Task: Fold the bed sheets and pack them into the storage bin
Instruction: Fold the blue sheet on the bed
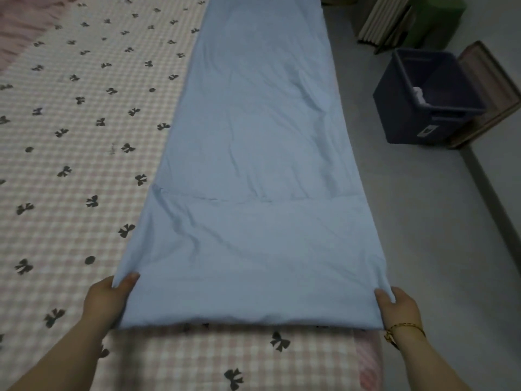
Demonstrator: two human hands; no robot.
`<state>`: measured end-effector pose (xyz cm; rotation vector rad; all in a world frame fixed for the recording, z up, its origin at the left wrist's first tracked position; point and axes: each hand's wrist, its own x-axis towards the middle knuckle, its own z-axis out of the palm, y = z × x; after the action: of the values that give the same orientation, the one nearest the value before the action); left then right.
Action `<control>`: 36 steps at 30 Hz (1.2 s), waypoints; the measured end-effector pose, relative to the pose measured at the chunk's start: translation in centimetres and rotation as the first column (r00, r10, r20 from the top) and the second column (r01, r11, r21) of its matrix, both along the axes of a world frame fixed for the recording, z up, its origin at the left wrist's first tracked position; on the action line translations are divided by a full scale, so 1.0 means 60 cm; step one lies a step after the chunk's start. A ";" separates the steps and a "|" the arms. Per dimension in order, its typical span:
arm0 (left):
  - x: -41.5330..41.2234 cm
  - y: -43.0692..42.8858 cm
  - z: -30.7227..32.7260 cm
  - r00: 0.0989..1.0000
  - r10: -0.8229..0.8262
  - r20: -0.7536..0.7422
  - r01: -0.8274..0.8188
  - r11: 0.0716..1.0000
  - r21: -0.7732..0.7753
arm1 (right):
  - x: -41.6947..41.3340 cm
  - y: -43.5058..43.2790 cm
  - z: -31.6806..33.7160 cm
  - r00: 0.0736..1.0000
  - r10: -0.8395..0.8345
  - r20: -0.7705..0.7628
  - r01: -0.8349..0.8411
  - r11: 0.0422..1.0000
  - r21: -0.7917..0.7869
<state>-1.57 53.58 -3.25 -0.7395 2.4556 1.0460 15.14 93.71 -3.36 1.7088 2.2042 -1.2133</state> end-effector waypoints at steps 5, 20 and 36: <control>0.015 -0.007 0.013 1.000 0.021 0.014 -0.020 0.999 -0.030 | 0.027 -0.007 -0.011 1.000 0.023 -0.008 -0.024 0.999 -0.026; 0.028 0.134 -0.062 0.896 -0.428 0.120 0.440 0.891 -0.112 | 0.013 -0.015 -0.015 0.949 0.242 0.201 -0.212 0.964 -0.159; 0.073 0.636 -0.118 0.960 -0.152 0.234 0.207 0.950 -0.232 | -0.158 0.346 -0.065 0.896 0.357 -0.266 -0.439 0.807 -0.395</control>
<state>2.79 91.76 -10.31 -0.6483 2.4385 0.5575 5.68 114.48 -7.26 0.9301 2.0086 -1.6326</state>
